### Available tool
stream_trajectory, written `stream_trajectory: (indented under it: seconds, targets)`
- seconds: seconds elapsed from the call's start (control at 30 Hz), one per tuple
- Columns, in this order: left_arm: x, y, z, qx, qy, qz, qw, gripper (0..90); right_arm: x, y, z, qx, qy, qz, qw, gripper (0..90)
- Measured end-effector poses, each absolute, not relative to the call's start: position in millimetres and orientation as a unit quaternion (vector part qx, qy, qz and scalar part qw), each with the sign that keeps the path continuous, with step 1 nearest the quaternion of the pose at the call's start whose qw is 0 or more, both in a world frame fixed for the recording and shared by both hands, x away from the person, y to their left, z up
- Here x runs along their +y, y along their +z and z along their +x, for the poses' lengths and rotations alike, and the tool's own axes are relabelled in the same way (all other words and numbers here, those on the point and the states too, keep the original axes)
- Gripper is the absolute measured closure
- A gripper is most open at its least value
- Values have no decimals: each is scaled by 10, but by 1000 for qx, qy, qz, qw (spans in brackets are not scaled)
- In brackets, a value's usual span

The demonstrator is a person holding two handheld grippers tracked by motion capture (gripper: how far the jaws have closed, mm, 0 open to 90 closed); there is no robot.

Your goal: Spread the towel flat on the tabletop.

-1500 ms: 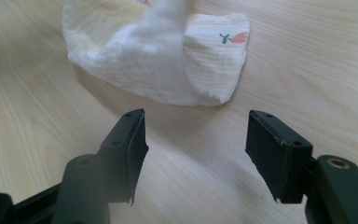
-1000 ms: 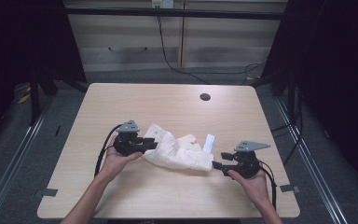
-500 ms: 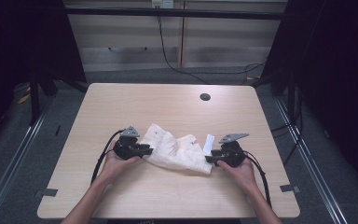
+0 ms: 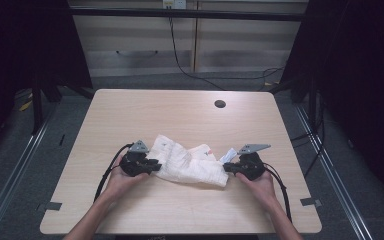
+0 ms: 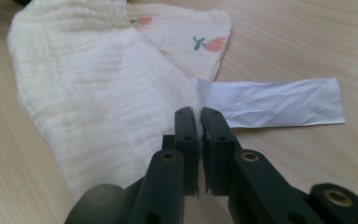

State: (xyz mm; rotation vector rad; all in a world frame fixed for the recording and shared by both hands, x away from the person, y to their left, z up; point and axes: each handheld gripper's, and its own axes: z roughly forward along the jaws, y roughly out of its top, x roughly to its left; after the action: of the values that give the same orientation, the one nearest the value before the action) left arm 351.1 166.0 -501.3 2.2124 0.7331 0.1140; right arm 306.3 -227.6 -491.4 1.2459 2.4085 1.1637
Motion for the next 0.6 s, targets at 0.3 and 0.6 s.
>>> stream_trajectory:
  seconds: [0.3,0.6]
  targets:
    - [1805,-4966,3104,267,20,885,381,739,-2303,-4877,3022,813,399,414,93,862]
    - [1968,-4774,3436,314,32,842,438,681,-2275,-4885,3049,813,400,413,93,862]
